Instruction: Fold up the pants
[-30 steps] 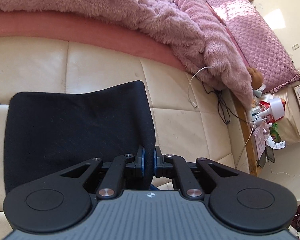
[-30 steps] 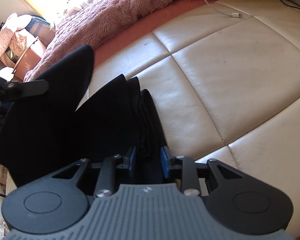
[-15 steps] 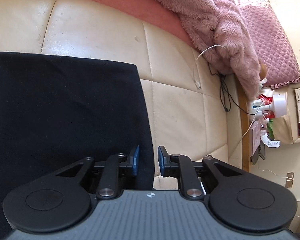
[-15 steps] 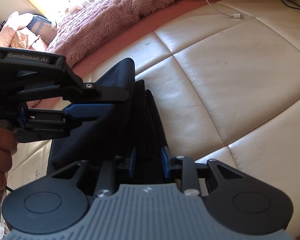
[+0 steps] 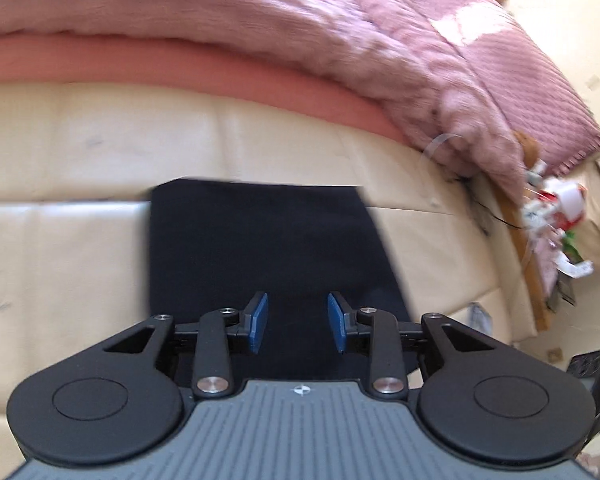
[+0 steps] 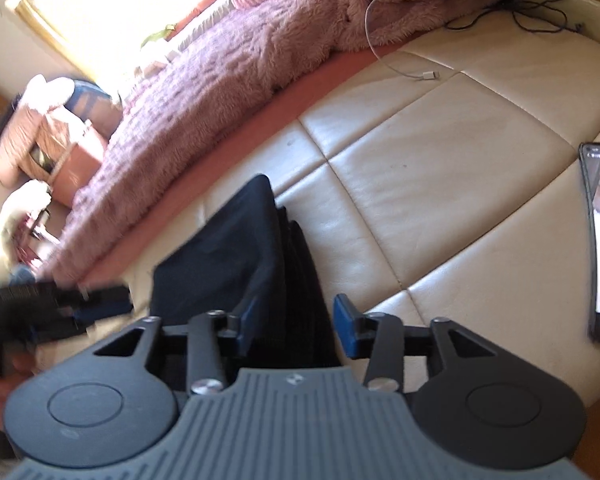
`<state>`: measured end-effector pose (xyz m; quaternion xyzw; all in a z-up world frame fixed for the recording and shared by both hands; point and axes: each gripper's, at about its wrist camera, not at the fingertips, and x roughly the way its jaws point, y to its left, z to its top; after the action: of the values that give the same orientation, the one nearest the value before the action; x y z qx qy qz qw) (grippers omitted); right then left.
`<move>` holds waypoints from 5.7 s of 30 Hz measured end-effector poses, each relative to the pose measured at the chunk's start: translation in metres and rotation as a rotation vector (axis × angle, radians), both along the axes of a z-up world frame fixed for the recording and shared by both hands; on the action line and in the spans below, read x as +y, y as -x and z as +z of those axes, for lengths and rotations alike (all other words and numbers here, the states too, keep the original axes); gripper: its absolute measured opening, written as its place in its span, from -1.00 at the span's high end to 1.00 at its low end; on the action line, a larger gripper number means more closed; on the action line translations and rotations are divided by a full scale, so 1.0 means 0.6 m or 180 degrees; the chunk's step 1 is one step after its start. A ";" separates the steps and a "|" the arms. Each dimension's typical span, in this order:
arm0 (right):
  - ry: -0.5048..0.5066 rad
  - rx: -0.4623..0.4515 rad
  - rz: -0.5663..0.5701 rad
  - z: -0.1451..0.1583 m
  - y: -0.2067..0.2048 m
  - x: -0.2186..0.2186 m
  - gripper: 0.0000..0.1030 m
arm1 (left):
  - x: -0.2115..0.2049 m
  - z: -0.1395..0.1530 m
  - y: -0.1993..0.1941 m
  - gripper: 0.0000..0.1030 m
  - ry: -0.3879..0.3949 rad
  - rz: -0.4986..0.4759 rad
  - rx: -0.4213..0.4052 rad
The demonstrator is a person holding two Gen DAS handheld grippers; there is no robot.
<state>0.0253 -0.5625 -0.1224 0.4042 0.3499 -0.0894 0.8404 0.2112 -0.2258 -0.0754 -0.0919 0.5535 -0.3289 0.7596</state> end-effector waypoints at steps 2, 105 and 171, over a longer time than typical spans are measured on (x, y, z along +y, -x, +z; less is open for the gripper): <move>-0.0115 -0.0031 0.0042 -0.005 -0.014 0.003 0.11 | 0.041 -0.017 0.002 0.29 -0.0034 0.0190 0.0113; -0.0670 0.0032 0.0810 -0.083 -0.179 0.028 0.78 | 0.151 -0.065 -0.052 0.60 0.0287 0.0496 -0.0011; 0.1971 -0.1180 0.1467 0.270 -0.130 0.575 -0.59 | 0.447 0.229 0.155 -0.62 -0.1212 0.1626 -0.2598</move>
<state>0.1035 -0.2175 0.0398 0.0533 0.2307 0.0742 0.9687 0.1180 0.0426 0.0621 0.0516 0.2221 -0.0355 0.9730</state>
